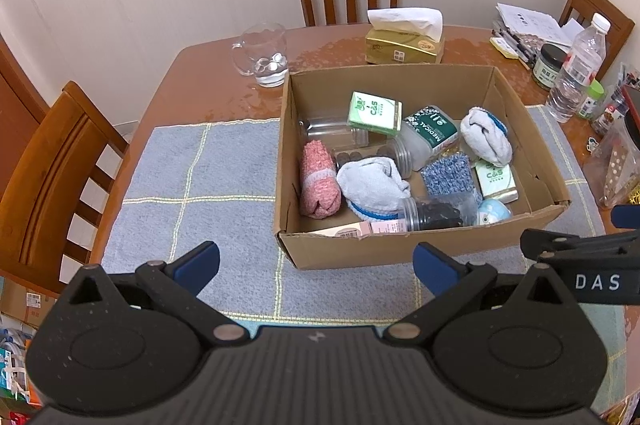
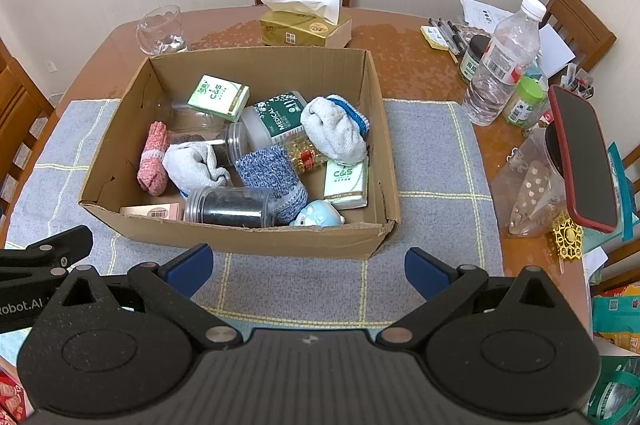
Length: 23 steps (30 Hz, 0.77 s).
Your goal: Organize objects
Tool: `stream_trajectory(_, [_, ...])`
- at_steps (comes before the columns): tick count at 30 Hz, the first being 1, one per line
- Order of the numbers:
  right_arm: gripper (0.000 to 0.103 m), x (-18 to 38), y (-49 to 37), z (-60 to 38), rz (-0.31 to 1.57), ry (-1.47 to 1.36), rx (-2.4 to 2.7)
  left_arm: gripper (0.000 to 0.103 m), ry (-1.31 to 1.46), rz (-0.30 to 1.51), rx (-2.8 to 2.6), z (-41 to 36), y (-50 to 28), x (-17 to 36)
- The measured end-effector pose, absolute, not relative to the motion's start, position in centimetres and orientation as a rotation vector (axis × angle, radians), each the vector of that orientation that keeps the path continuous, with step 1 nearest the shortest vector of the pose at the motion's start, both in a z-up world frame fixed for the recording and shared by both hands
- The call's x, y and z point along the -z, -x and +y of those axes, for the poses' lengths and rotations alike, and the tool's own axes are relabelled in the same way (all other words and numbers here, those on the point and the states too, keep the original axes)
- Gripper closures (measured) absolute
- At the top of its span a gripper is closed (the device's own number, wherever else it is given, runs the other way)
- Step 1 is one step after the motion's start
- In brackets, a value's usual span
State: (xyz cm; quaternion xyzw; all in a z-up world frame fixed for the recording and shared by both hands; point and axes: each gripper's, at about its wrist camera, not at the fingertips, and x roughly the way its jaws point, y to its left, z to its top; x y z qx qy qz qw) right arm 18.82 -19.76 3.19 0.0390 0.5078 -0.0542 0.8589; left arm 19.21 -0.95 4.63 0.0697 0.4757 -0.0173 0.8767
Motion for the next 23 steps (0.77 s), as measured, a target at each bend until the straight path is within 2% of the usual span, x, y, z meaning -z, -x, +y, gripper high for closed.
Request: stream_trajectory(23, [0.000,-3.26,-18.59,-19.82,1.066,-0.089,0.122,0.001,-0.164,0.991,0.042,-1.13,-19.17,-4.69])
